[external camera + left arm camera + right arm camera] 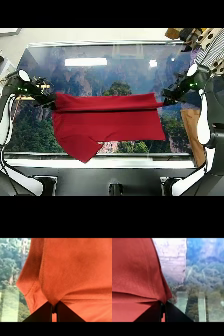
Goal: Fold the clothes and pants, and hang the long-sleeved shirts on hangers.
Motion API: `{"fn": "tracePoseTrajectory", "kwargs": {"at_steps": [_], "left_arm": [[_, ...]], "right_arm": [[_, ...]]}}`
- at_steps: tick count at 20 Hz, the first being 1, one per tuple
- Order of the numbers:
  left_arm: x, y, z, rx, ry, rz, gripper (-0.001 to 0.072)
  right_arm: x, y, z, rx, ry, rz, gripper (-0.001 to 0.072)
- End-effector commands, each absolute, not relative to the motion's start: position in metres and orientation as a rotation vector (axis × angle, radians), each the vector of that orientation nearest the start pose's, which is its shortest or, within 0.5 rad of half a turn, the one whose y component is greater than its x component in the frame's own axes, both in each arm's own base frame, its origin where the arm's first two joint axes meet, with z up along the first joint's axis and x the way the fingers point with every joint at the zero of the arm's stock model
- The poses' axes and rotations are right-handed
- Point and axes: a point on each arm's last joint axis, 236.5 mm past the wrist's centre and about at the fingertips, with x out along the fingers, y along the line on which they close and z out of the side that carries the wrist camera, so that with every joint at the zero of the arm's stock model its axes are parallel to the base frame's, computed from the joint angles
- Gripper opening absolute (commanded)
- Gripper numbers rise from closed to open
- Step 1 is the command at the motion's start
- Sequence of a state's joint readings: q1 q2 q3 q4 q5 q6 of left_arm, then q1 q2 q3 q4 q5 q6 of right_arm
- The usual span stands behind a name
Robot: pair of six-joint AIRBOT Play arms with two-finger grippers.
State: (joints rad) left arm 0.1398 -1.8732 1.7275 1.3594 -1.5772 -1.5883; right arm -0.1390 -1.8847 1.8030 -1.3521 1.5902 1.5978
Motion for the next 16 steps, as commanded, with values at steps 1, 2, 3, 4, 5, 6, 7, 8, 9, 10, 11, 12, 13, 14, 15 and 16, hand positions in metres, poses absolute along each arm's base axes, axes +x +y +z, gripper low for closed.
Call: {"fn": "tracePoseTrajectory", "kwargs": {"at_steps": [1, 2, 3, 4, 5, 6, 7, 8, 9, 10, 11, 12, 13, 14, 15, 16], "left_arm": [[0.425, 0.012, -0.067, -0.301, 1.71, -0.029, 0.0012], [0.427, 0.012, -0.067, -0.301, 1.703, -0.028, 0.0012], [0.427, 0.012, -0.068, -0.301, 1.702, -0.028, 0.0012], [0.427, 0.012, -0.068, -0.301, 1.702, -0.028, 0.0012], [0.427, 0.012, -0.068, -0.3, 1.702, -0.028, 0.0012], [0.427, 0.012, -0.068, -0.3, 1.702, -0.029, 0.0013], [0.428, 0.012, -0.068, -0.3, 1.699, -0.029, 0.0013], [0.429, 0.012, -0.068, -0.3, 1.695, -0.028, 0.0013], [0.43, 0.012, -0.068, -0.3, 1.693, -0.028, 0.0013], [0.431, 0.012, -0.068, -0.301, 1.689, -0.027, 0.0014], [0.431, 0.012, -0.068, -0.301, 1.689, -0.028, 0.0017], [0.431, 0.012, -0.068, -0.304, 1.688, -0.024, 0.0039], [0.431, 0.012, -0.066, -0.303, 1.682, -0.024, 0.0159], [0.433, 0.013, -0.061, -0.302, 1.67, -0.023, 0.0341], [0.434, 0.017, -0.052, -0.304, 1.652, -0.019, 0.0483], [0.435, 0.022, -0.04, -0.312, 1.63, -0.01, 0.0534]], "right_arm": [[0.419, -0.003, -0.059, 0.34, 1.747, 0.051, 0.0027], [0.412, -0.002, -0.063, 0.344, 1.773, 0.053, 0.0027], [0.407, -0.001, -0.067, 0.349, 1.792, 0.053, 0.0027], [0.403, 0.0, -0.071, 0.353, 1.806, 0.053, 0.0027], [0.399, 0.002, -0.075, 0.363, 1.819, 0.059, 0.0027], [0.395, 0.005, -0.078, 0.376, 1.833, 0.066, 0.0028], [0.392, 0.008, -0.081, 0.386, 1.845, 0.071, 0.0029], [0.39, 0.01, -0.083, 0.396, 1.85, 0.076, 0.0044], [0.39, 0.013, -0.085, 0.408, 1.848, 0.082, 0.0091], [0.392, 0.014, -0.086, 0.417, 1.839, 0.086, 0.0147], [0.395, 0.017, -0.085, 0.428, 1.827, 0.094, 0.0189], [0.397, 0.02, -0.085, 0.443, 1.816, 0.105, 0.0218], [0.399, 0.024, -0.083, 0.457, 1.808, 0.115, 0.031], [0.4, 0.025, -0.08, 0.457, 1.8, 0.122, 0.0446], [0.402, 0.024, -0.073, 0.439, 1.778, 0.146, 0.0493], [0.404, 0.022, -0.064, 0.396, 1.742, 0.172, 0.0493]]}}
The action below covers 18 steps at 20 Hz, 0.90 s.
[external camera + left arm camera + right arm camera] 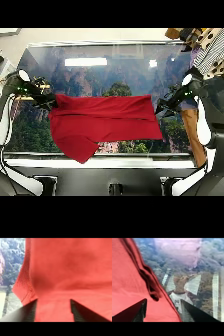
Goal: Fold the clothes and pants, and hang the long-sleeved shirts on hangers.
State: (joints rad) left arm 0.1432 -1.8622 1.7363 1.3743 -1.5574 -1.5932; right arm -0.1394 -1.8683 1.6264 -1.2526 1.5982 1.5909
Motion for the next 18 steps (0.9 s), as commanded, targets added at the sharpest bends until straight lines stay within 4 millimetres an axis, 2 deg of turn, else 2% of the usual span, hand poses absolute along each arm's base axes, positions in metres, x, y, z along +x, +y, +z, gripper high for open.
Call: {"fn": "tracePoseTrajectory", "kwargs": {"at_steps": [1, 2, 4, 6, 8, 10, 13, 16, 18], "left_arm": [[0.433, 0.029, -0.025, -0.325, 1.605, -0.001, 0.0538], [0.431, 0.035, -0.01, -0.348, 1.576, 0.006, 0.0538], [0.415, 0.048, 0.015, -0.444, 1.52, 0.011, 0.0538], [0.381, 0.059, 0.022, -0.596, 1.492, 0.013, 0.0538], [0.334, 0.062, 0.008, -0.758, 1.482, 0.054, 0.0538], [0.286, 0.054, -0.017, -0.858, 1.503, 0.111, 0.0537], [0.233, 0.026, -0.048, -0.924, 1.559, 0.141, 0.0537], [0.209, 0.0, -0.066, -0.996, 1.583, 0.131, 0.0537], [0.201, -0.018, -0.074, -1.046, 1.594, 0.083, 0.0537]], "right_arm": [[0.41, 0.017, -0.05, 0.345, 1.687, 0.192, 0.0493], [0.419, 0.01, -0.034, 0.341, 1.607, 0.186, 0.0493], [0.425, -0.015, -0.008, 0.339, 1.501, 0.167, 0.0491], [0.41, -0.038, 0.005, 0.433, 1.451, 0.155, 0.0473], [0.382, -0.045, 0.007, 0.576, 1.421, 0.176, 0.0473], [0.359, -0.049, -0.001, 0.657, 1.403, 0.145, 0.0473], [0.336, -0.038, -0.01, 0.689, 1.399, 0.128, 0.0473], [0.331, -0.027, -0.01, 0.703, 1.389, 0.141, 0.0473], [0.333, -0.022, -0.005, 0.728, 1.377, 0.161, 0.0472]]}}
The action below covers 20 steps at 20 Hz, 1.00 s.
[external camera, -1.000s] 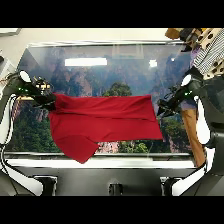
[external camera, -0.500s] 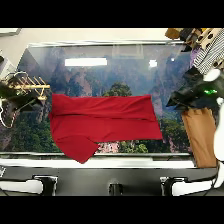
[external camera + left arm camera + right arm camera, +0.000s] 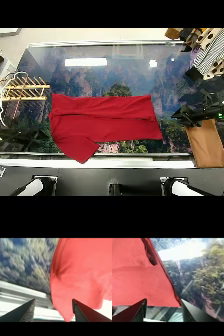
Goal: Fold the clothes and pants, and hang the long-sleeved shirts on hangers.
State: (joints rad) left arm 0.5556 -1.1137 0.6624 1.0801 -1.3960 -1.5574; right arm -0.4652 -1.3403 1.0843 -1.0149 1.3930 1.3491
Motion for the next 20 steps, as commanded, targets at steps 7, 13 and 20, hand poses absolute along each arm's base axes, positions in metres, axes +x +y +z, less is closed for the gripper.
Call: {"fn": "tracePoseTrajectory", "kwargs": {"at_steps": [7, 13, 20], "left_arm": [[0.195, -0.058, -0.094, -1.025, 1.61, -0.001, 0.0537], [0.197, -0.074, -0.106, -0.943, 1.611, -0.004, 0.0537], [0.192, -0.096, -0.103, -0.908, 1.65, -0.069, 0.0154]], "right_arm": [[0.338, -0.009, 0.007, 0.781, 1.348, 0.208, 0.0471], [0.331, -0.005, 0.009, 0.775, 1.37, 0.239, 0.0472], [0.335, -0.007, 0.018, 0.754, 1.325, 0.23, 0.0443]]}}
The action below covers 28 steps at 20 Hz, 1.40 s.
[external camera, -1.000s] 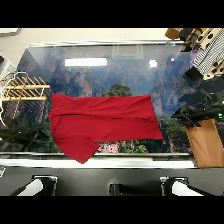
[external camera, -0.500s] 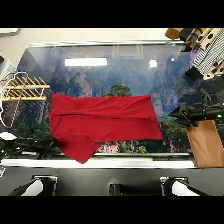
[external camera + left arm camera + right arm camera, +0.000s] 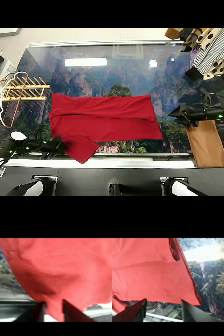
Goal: Fold the clothes and pants, and hang the long-sleeved shirts on hangers.
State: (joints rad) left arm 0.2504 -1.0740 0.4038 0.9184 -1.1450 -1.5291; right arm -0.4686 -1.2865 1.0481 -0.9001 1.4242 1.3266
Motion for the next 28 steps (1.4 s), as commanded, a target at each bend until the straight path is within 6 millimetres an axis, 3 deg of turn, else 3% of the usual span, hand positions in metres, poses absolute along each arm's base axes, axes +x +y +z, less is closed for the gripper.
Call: {"fn": "tracePoseTrajectory", "kwargs": {"at_steps": [1, 3, 5, 7, 8, 12, 16, 18, 22, 25, 27, 28], "left_arm": [[0.19, -0.097, -0.102, -0.908, 1.656, -0.073, 0.0101], [0.188, -0.098, -0.101, -0.907, 1.668, -0.083, 0.0013], [0.187, -0.099, -0.101, -0.907, 1.672, -0.085, 0.0015], [0.187, -0.099, -0.101, -0.904, 1.671, -0.088, 0.0014], [0.187, -0.099, -0.101, -0.901, 1.67, -0.091, 0.0015], [0.187, -0.099, -0.101, -0.896, 1.669, -0.097, 0.0014], [0.187, -0.099, -0.101, -0.896, 1.668, -0.097, 0.0015], [0.188, -0.098, -0.101, -0.895, 1.664, -0.095, 0.0015], [0.189, -0.098, -0.101, -0.895, 1.662, -0.093, 0.0015], [0.188, -0.098, -0.101, -0.895, 1.664, -0.095, 0.0014], [0.192, -0.097, -0.098, -0.892, 1.654, -0.099, 0.0014], [0.195, -0.097, -0.095, -0.888, 1.648, -0.104, 0.0014]], "right_arm": [[0.335, -0.007, 0.018, 0.759, 1.327, 0.224, 0.038], [0.335, -0.009, 0.016, 0.768, 1.332, 0.203, 0.0373], [0.326, -0.017, 0.003, 0.734, 1.39, 0.17, 0.0382], [0.316, -0.028, -0.018, 0.712, 1.467, 0.122, 0.0484], [0.315, -0.028, -0.026, 0.725, 1.497, 0.124, 0.0493], [0.31, -0.02, -0.06, 0.807, 1.607, 0.146, 0.0492], [0.308, -0.02, -0.074, 0.825, 1.632, 0.143, 0.0476], [0.301, -0.013, -0.079, 0.856, 1.648, 0.147, 0.0476], [0.275, 0.022, -0.103, 0.822, 1.736, 0.197, 0.0476], [0.276, 0.037, -0.112, 0.772, 1.737, 0.198, 0.0465], [0.281, 0.043, -0.111, 0.785, 1.718, 0.206, 0.0256], [0.283, 0.044, -0.108, 0.795, 1.709, 0.21, 0.0108]]}}
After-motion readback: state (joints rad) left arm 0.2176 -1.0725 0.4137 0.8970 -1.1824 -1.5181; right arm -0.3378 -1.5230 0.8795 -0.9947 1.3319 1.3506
